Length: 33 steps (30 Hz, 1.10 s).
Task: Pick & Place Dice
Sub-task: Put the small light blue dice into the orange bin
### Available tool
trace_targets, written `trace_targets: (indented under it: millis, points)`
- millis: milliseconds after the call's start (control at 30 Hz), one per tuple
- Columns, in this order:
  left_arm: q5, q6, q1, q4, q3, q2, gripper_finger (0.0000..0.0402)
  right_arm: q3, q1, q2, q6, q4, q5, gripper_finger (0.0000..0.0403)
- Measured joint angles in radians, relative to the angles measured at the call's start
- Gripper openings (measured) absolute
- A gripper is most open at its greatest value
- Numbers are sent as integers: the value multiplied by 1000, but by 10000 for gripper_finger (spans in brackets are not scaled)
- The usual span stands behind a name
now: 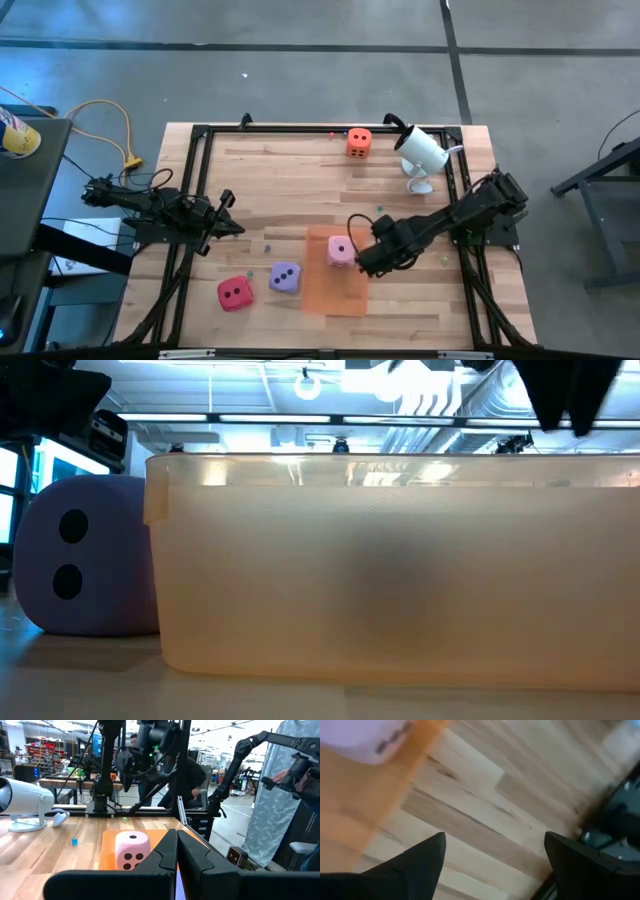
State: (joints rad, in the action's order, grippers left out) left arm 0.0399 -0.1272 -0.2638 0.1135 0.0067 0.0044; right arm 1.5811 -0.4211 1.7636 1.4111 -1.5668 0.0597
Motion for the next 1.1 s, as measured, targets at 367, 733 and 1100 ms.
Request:
trace_targets:
  millis: [367, 733, 1100]
  points:
    - [0, 0, 0, 0, 0, 0, 0, -216, 35, -19, -86, 23, 96, 322]
    - [-8, -1, 0, 40, 0, 1, 0, -223, 289, -18, -339, 216, 243, 322]
    - [-35, -57, 0, 88, 0, -1, 0, -318, 404, -7, -396, 349, 233, 322]
